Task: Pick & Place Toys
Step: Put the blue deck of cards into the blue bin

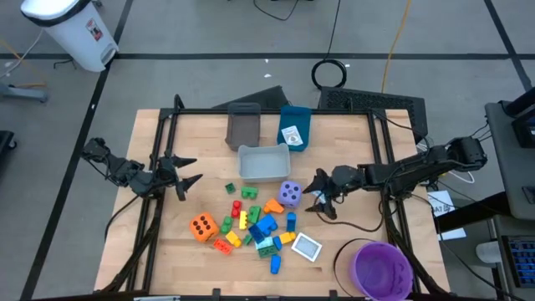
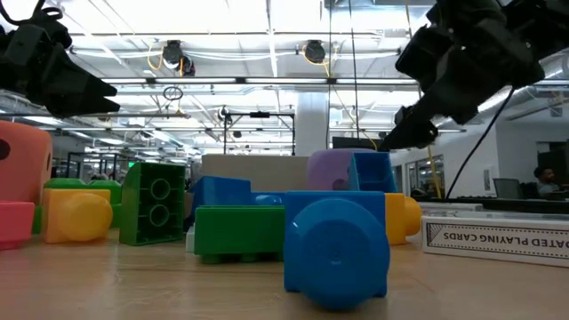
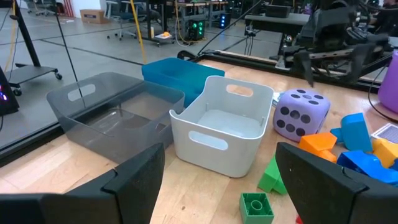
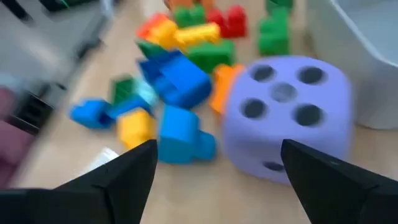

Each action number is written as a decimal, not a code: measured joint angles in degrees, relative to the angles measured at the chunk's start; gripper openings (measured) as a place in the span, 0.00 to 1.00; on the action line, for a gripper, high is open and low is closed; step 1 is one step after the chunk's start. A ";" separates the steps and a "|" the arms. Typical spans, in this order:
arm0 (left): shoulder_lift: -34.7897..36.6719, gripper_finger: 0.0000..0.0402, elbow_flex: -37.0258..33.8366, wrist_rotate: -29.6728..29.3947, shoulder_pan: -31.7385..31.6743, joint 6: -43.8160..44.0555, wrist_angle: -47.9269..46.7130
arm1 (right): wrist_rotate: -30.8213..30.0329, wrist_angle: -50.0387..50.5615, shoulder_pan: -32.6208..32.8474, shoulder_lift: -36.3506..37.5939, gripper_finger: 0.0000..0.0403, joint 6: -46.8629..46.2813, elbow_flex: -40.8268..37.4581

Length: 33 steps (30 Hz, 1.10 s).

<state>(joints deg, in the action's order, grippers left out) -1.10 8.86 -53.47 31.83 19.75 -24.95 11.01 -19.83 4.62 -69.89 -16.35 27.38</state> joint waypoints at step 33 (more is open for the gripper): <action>0.00 0.77 0.00 0.00 0.01 0.01 0.00 | -23.91 38.60 8.58 0.01 0.89 -8.54 9.24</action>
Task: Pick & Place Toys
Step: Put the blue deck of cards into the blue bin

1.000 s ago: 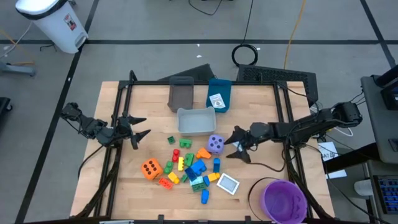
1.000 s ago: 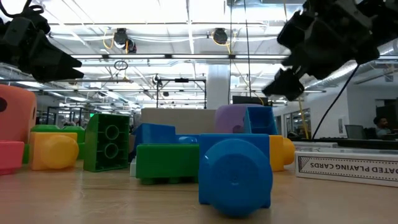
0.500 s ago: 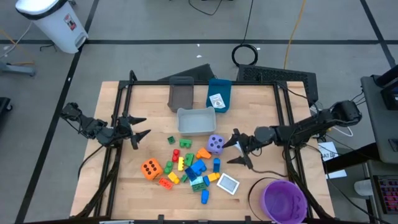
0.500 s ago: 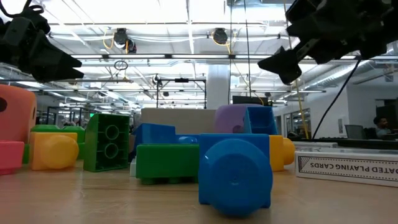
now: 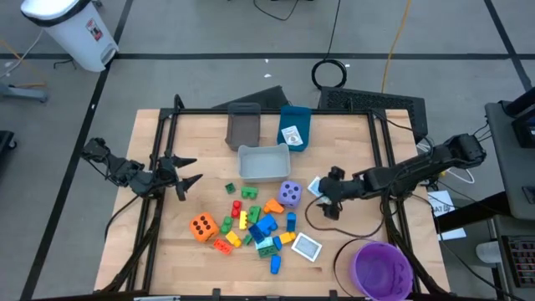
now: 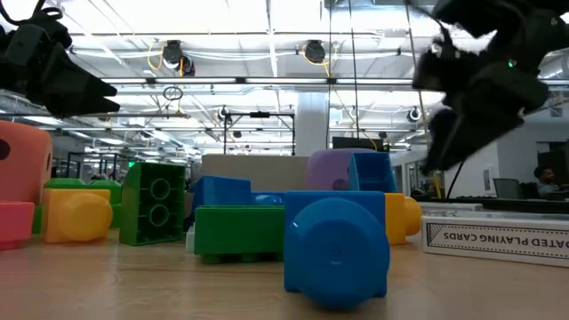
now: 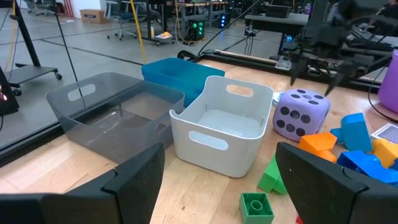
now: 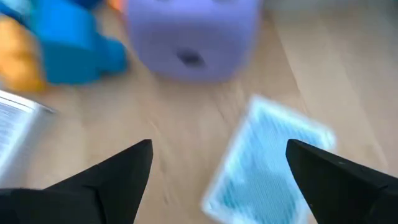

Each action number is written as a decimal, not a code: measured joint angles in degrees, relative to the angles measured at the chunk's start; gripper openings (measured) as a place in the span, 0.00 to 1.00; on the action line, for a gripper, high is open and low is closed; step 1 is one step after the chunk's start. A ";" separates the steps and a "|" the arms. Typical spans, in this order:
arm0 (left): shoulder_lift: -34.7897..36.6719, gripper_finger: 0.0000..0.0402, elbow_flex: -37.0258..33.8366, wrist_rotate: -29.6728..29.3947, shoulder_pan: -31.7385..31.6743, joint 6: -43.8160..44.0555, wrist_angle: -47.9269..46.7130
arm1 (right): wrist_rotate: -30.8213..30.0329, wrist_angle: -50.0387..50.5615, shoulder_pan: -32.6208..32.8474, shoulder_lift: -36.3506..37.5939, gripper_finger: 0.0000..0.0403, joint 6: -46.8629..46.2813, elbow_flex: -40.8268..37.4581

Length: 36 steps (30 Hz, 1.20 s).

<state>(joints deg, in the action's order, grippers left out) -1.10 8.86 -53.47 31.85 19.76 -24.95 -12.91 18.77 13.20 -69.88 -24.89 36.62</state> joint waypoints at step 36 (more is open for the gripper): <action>0.00 0.77 -0.02 0.02 0.00 -0.01 1.23 | -4.89 -11.41 -1.26 -1.33 0.74 -3.47 -13.35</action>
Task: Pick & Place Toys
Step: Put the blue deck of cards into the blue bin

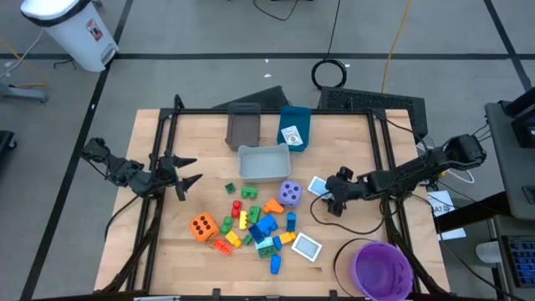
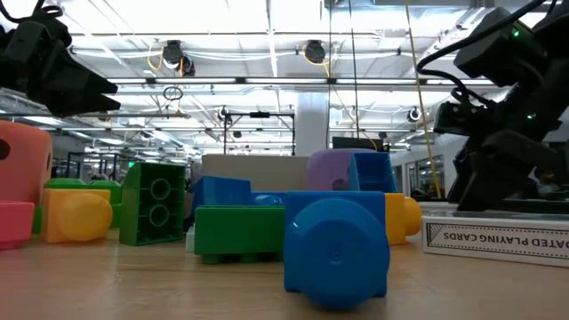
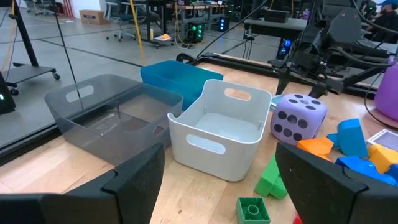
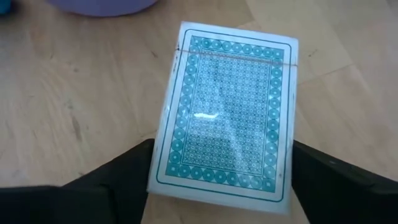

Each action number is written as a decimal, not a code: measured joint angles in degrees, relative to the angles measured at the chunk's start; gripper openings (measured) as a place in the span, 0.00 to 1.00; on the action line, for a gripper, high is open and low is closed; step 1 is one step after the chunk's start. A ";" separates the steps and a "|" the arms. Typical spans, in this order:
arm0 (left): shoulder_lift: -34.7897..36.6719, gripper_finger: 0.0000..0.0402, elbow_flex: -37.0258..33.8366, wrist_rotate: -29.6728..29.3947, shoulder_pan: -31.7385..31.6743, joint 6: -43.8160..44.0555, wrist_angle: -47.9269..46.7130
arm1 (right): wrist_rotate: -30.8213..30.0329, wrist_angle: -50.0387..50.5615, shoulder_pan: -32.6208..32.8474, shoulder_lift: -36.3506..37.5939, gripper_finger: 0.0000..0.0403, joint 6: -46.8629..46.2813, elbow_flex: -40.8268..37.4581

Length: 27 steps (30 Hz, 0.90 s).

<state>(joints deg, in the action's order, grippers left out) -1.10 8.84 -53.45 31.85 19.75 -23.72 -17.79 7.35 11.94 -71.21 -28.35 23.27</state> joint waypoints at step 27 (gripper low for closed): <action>0.00 0.77 0.00 -0.02 0.01 0.00 0.01 | -0.01 -19.29 -1.40 7.83 0.69 15.42 7.21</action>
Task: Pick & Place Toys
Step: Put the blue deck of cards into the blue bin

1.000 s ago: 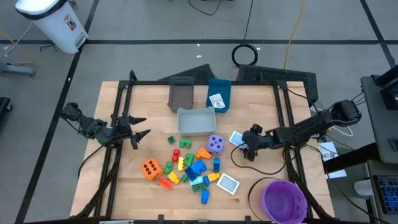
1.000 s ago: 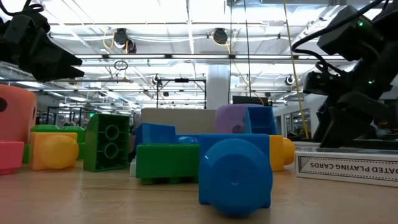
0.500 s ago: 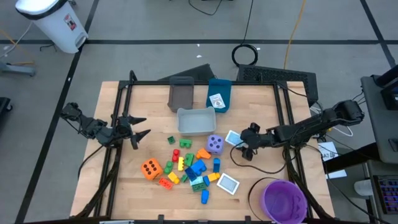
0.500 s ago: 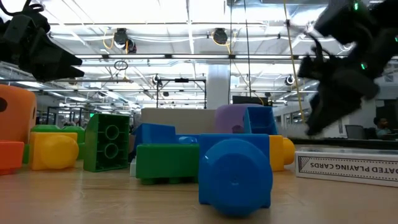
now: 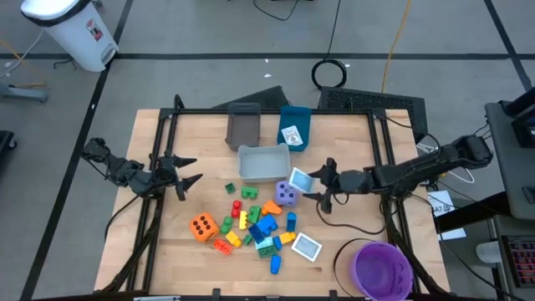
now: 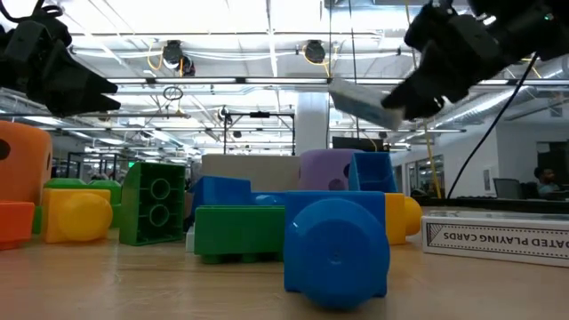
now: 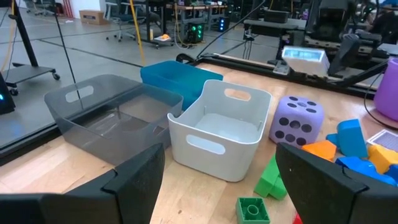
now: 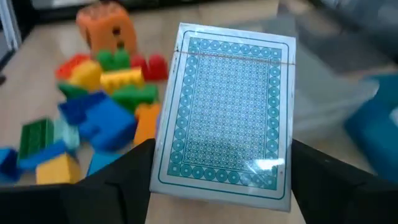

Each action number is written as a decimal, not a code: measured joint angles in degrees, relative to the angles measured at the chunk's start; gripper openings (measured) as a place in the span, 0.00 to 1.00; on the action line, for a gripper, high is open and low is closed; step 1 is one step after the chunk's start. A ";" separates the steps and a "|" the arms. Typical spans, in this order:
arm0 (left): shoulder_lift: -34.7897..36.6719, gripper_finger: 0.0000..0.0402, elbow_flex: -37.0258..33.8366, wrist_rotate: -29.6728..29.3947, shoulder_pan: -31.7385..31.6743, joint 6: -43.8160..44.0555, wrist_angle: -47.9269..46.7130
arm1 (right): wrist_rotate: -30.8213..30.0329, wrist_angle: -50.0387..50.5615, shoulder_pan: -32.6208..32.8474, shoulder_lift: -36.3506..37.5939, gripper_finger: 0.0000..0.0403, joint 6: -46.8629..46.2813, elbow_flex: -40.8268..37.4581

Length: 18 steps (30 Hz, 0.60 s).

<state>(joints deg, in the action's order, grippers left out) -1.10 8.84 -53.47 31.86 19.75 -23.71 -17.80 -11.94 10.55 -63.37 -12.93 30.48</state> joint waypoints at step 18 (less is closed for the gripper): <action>0.00 0.77 0.00 0.02 -0.01 0.00 -0.04 | 24.09 -33.49 -8.35 -8.01 0.68 1.86 0.00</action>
<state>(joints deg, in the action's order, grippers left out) -1.10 8.84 -53.45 31.85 19.75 -23.75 6.28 -45.43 2.20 -71.38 -11.07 30.48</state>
